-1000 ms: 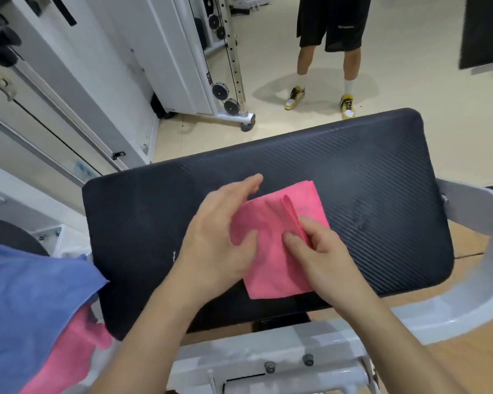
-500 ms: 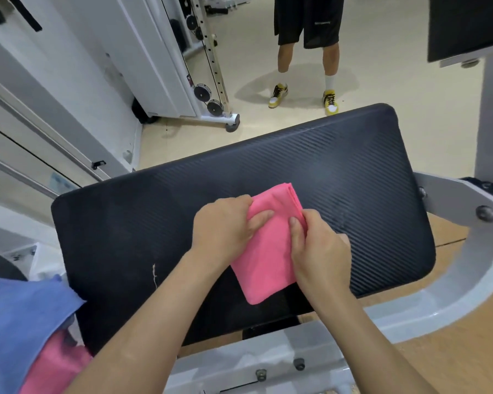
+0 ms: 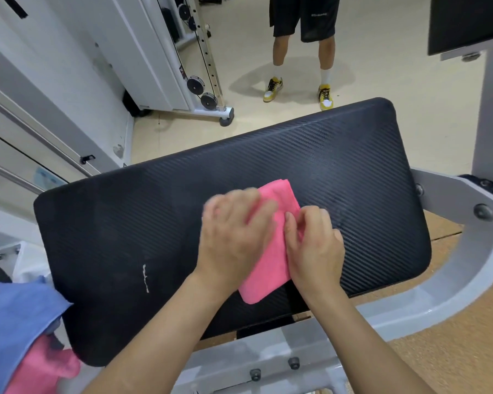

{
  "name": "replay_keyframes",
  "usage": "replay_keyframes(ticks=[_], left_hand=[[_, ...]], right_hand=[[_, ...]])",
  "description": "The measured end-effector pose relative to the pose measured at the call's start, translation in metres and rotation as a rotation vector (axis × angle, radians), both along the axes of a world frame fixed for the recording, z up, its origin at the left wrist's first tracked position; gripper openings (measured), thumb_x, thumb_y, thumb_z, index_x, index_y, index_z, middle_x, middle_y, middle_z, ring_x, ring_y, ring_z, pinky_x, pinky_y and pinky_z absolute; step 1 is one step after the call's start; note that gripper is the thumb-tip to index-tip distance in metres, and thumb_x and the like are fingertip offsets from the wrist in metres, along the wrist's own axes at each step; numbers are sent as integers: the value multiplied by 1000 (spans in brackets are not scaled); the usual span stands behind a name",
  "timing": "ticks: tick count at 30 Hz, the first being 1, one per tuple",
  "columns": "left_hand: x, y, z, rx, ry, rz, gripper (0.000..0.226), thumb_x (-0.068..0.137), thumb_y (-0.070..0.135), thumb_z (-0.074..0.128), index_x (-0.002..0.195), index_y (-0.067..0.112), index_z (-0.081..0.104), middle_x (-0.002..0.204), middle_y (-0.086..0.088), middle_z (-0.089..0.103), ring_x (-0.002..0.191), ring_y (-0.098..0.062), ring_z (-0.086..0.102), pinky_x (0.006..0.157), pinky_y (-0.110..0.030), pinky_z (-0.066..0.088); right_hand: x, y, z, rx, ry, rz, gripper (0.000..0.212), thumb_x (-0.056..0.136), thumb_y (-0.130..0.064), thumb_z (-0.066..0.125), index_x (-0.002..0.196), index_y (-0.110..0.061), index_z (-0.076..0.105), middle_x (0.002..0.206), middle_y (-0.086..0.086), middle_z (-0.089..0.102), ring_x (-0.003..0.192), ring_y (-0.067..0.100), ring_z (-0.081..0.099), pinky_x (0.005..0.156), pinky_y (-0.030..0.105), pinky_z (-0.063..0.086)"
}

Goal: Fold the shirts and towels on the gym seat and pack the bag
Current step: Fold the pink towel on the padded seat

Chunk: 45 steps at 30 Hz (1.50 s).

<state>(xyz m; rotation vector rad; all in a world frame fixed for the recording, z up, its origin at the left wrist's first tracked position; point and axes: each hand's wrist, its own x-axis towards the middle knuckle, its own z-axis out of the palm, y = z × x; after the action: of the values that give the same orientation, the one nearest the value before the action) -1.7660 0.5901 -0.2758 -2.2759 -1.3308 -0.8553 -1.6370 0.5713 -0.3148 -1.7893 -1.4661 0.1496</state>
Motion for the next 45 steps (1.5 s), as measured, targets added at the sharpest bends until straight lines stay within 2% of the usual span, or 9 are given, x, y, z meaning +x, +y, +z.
replay_keyframes(ticks=[4, 8, 13, 17, 21, 28, 34, 39, 45], left_hand=[[-1, -6, -22, -218, 303, -21, 51, 99, 40, 41, 141, 13, 49, 152, -8, 39, 139, -22, 38, 111, -51, 32], [-2, -3, -27, -400, 388, 60, 60, 101, 44, 16, 153, 15, 25, 161, -5, 16, 149, -20, 12, 117, -55, 16], [-5, -5, -20, -484, 416, 43, 65, 97, 42, 28, 155, 15, 15, 163, -5, 4, 150, -20, 3, 117, -54, 16], [-14, -5, -1, -512, 415, -48, 61, 94, 39, 34, 150, 16, 32, 161, -6, 19, 148, -23, 15, 116, -53, 24], [-39, -7, 18, -606, 99, 55, 46, 90, 31, 33, 130, 29, 54, 147, -8, 43, 131, -33, 41, 99, -54, 40], [-46, -9, 30, -713, -228, 240, 41, 91, 31, 59, 129, 22, 48, 107, 8, 58, 100, -15, 50, 84, -29, 40], [-42, -32, 32, -775, -365, 323, 28, 86, 22, 60, 104, 25, 39, 72, 4, 58, 67, -14, 58, 64, -37, 46], [-55, -108, -11, -831, -434, 429, 24, 92, 18, 51, 91, 35, 34, 84, 9, 51, 71, -19, 55, 65, -41, 46], [-54, -169, -38, -989, -650, 278, 27, 96, 32, 53, 109, 54, 47, 99, 15, 47, 85, -2, 53, 71, -12, 41]], right_hand=[[4, -2, 1, 12, -45, 9, 21, 96, -30, 49, 85, -14, 57, 83, 1, 57, 65, 25, 54, 62, 36, 39], [3, -18, 15, 166, -85, 136, 30, 91, -9, 56, 119, -4, 64, 123, 13, 59, 113, 25, 54, 93, 36, 44], [2, -19, -5, -22, -158, 372, 57, 103, -38, 26, 151, -8, 26, 159, 5, 24, 148, 19, 18, 116, 45, 27], [12, -14, -21, -90, -381, 371, 67, 101, -54, 15, 153, -11, 19, 161, 4, 18, 148, 19, 18, 116, 43, 24], [15, -13, -23, -101, -482, 360, 69, 100, -53, 22, 153, -9, 18, 161, 6, 16, 148, 20, 18, 116, 41, 22], [17, -15, -15, -132, -457, 390, 68, 99, -51, 28, 153, -11, 21, 162, 4, 14, 149, 19, 14, 115, 43, 20], [19, -14, 21, -132, -581, 414, 60, 80, -36, 47, 137, -16, 52, 150, 7, 42, 126, 28, 43, 87, 44, 32], [-17, -38, 21, -113, -535, 597, 49, 76, -27, 45, 121, -16, 61, 101, 8, 55, 74, 26, 56, 42, 29, 42], [-28, -72, -4, -158, -611, 661, 60, 76, -28, 59, 136, -26, 54, 133, 9, 54, 91, 28, 56, 65, 37, 44]])
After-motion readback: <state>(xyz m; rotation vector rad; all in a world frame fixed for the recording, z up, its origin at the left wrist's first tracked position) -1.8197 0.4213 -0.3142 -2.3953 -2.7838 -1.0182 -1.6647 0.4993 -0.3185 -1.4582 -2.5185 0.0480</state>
